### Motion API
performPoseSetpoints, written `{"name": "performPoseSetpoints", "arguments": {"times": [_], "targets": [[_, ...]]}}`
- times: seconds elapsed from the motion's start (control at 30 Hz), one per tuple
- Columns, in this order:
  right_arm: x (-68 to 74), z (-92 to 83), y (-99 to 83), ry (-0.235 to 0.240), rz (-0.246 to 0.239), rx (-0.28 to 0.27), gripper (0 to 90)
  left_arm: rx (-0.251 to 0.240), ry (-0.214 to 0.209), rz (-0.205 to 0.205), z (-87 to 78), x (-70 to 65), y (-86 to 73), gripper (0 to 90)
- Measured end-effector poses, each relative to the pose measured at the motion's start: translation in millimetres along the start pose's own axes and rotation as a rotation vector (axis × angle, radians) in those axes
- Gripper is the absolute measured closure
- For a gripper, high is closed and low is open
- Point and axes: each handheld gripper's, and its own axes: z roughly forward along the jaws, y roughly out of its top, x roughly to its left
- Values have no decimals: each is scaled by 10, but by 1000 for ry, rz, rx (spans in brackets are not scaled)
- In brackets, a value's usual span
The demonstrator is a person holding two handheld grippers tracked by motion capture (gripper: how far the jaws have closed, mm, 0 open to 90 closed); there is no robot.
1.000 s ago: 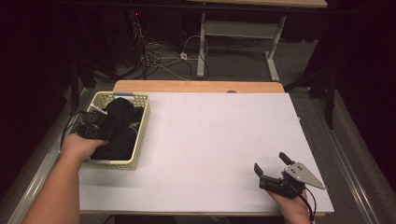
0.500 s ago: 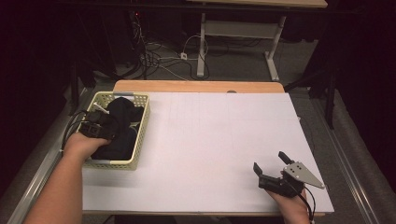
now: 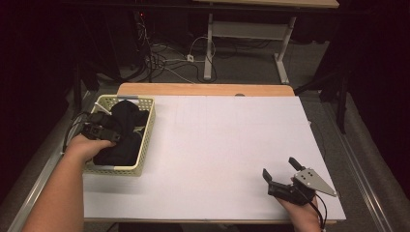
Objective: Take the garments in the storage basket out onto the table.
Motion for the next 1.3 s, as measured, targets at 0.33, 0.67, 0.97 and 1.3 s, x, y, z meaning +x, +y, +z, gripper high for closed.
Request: {"name": "performPoseSetpoints", "arguments": {"times": [0.33, 0.67, 0.97, 1.3], "targets": [[61, 19, 18, 22, -3, -4, 19, 155, 70, -23, 363, 92, 155, 3], [77, 44, 5, 33, 0, 4, 19, 126, -35, 4, 323, 113, 126, 378], [70, 44, 12, 29, 0, 4, 19, 129, 11, 150, 177, 1, 73, 582], [74, 23, 41, 33, 0, -12, 20, 94, 47, 164, -323, -187, 124, 589]]}}
